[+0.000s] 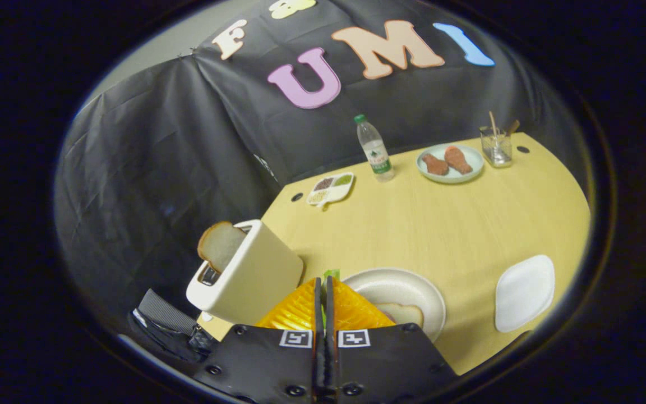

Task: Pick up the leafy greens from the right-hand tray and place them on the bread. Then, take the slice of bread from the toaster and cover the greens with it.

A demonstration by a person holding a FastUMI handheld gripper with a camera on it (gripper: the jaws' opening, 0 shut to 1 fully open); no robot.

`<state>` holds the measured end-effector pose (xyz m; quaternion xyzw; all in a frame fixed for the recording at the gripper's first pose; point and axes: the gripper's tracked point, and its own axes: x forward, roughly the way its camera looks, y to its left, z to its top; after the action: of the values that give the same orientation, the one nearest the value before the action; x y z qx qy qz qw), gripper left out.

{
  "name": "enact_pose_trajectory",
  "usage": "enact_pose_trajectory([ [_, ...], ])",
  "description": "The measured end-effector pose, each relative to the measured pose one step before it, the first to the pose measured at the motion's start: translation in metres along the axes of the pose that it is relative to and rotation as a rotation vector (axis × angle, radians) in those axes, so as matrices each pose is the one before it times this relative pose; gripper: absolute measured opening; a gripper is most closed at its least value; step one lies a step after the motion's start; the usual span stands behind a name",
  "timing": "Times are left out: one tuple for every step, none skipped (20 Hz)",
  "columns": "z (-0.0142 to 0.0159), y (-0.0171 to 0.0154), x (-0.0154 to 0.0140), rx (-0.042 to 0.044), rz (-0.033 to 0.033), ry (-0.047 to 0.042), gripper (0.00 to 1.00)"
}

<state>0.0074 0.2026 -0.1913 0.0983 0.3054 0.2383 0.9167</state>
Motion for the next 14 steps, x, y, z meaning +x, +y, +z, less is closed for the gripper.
enact_pose_trajectory([
  [-0.00977, -0.01164, 0.00611, 0.02148, -0.02115, 0.01769, 0.03],
  [-0.01001, -0.01422, 0.00428, 0.01133, -0.03346, 0.02088, 0.03],
  [-0.00748, -0.01586, 0.00458, -0.00398, -0.04364, 0.01947, 0.03],
  [-0.00459, -0.01326, 0.00238, -0.01327, -0.04057, 0.00846, 0.03],
  [-0.00204, -0.01039, 0.0039, -0.01644, -0.03157, 0.00092, 0.03],
  [-0.0034, -0.00638, 0.00134, -0.01979, -0.02423, 0.00165, 0.03],
  [0.00002, -0.00794, 0.0018, -0.0236, -0.03037, -0.00551, 0.05],
  [-0.00207, -0.00649, 0.00143, -0.02214, -0.02413, -0.00246, 0.07],
  [-0.00268, -0.00553, 0.00219, -0.01912, -0.02207, 0.00509, 0.09],
  [-0.00411, -0.0027, 0.00261, -0.01846, -0.011, 0.01081, 0.11],
  [-0.00257, -0.00238, 0.00139, -0.01905, -0.01077, 0.00874, 0.12],
  [-0.0036, -0.00574, 0.00241, -0.01659, -0.02076, 0.01181, 0.14],
  [-0.00168, -0.00582, 0.00094, -0.00964, -0.02181, 0.00484, 0.16],
  [0.00146, -0.00251, -0.00059, 0.00036, -0.01083, -0.0043, 0.21],
])
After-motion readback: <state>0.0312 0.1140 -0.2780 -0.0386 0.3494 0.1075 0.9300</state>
